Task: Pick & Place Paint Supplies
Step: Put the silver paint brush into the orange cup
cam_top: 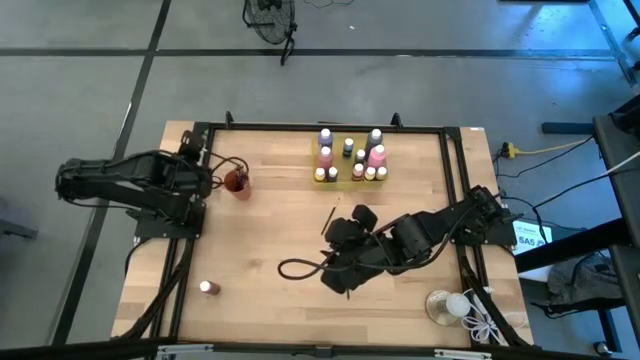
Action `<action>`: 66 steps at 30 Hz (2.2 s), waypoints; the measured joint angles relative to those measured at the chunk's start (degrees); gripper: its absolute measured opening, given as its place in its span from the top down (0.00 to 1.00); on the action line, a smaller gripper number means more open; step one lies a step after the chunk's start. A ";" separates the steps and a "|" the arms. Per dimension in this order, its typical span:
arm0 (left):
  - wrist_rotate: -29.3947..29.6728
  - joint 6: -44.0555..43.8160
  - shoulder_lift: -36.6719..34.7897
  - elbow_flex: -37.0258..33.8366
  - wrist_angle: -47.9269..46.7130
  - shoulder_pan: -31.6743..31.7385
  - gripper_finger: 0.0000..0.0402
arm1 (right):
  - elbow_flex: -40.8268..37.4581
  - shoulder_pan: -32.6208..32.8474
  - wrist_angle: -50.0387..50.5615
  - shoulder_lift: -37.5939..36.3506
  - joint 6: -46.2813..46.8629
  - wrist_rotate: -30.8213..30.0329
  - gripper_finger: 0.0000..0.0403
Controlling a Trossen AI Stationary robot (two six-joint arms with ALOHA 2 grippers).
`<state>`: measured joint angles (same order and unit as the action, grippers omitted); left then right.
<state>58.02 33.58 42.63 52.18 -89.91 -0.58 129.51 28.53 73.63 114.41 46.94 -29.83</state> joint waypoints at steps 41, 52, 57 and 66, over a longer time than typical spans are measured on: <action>-3.72 0.49 12.28 -8.98 -0.11 -11.98 0.99 | -0.02 0.00 -5.73 2.27 -4.55 0.32 0.50; -4.60 -3.46 12.28 -8.96 -0.10 -11.98 0.93 | -0.02 0.00 -5.76 2.26 -4.55 0.46 0.50; -5.53 -2.59 12.28 -8.96 -0.11 -11.98 0.87 | -0.02 0.00 -5.77 2.25 -4.55 0.46 0.50; 0.35 -2.77 12.28 -6.85 -0.13 -13.06 0.79 | -0.02 0.00 -5.77 2.25 -4.56 0.44 0.50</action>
<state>58.37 30.81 54.92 45.33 -90.04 -13.65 129.49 28.53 67.85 116.66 42.38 -29.39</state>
